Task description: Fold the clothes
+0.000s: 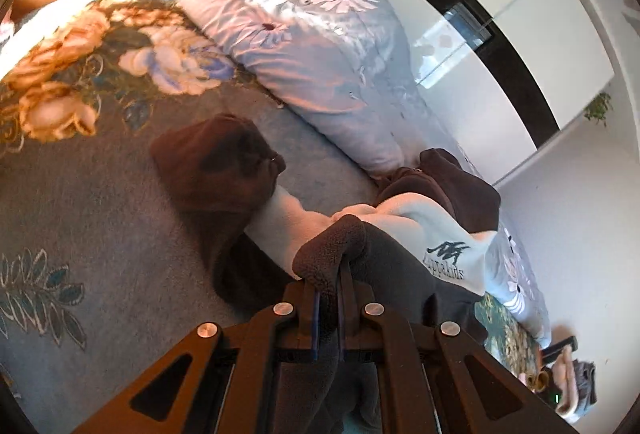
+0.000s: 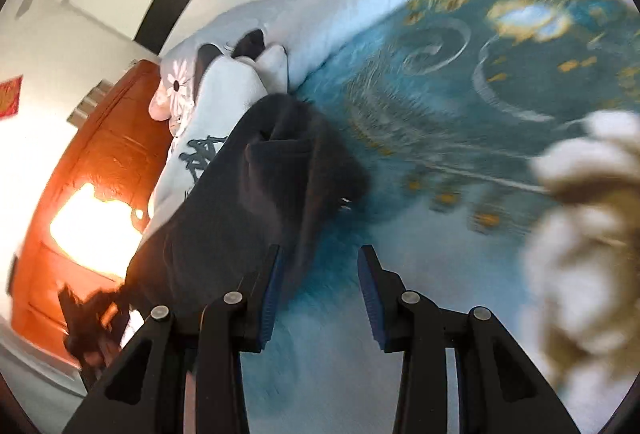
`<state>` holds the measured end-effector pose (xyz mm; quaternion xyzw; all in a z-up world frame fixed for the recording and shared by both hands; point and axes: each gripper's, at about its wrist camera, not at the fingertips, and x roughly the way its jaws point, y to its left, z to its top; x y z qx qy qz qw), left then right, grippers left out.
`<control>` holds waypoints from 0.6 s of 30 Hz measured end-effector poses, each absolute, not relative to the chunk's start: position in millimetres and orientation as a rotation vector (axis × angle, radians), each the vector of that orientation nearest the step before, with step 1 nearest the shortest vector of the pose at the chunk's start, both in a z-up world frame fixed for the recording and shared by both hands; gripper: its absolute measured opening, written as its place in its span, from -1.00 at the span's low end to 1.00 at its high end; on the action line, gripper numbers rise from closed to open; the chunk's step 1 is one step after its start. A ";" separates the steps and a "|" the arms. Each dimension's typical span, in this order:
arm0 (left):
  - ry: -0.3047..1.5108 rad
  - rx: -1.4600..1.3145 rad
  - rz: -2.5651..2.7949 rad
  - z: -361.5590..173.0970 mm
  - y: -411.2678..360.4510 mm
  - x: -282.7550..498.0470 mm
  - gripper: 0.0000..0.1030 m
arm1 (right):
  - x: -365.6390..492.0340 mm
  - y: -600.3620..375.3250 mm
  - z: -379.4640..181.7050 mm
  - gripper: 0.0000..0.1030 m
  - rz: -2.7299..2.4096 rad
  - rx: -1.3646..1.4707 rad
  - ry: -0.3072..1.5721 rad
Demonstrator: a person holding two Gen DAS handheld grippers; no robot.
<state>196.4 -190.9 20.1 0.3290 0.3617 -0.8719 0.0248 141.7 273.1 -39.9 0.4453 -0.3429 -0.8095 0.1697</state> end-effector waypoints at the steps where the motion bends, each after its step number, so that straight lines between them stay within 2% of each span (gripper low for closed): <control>1: 1.107 1.017 -2.710 21.1 -191.9 195.1 -0.87 | 131.3 268.1 -44.0 -0.24 -2.269 1.277 -1.003; 4: 1.128 1.028 -2.723 21.4 -197.3 194.6 -0.87 | 112.4 262.2 -48.5 -0.24 -2.254 1.274 -1.065; 11: 1.110 1.078 -2.782 29.8 -180.0 206.2 -0.87 | 94.9 280.0 -59.1 -0.24 -2.225 1.182 -1.354; 13: 1.096 1.084 -2.810 34.2 -174.2 209.7 -0.87 | 95.7 283.0 -59.8 -0.41 -2.212 1.149 -1.399; 14: 1.091 1.085 -2.823 36.4 -172.1 211.2 -0.87 | 97.1 285.5 -58.1 -0.74 -2.221 1.137 -1.415; 15: 1.089 1.087 -2.832 38.6 -170.2 212.8 -0.87 | 98.3 288.5 -55.6 -0.82 -2.236 1.132 -1.427; 18: 1.085 1.112 -2.857 41.5 -161.7 215.7 -0.87 | 105.3 299.5 -40.6 -0.87 -2.278 1.079 -1.426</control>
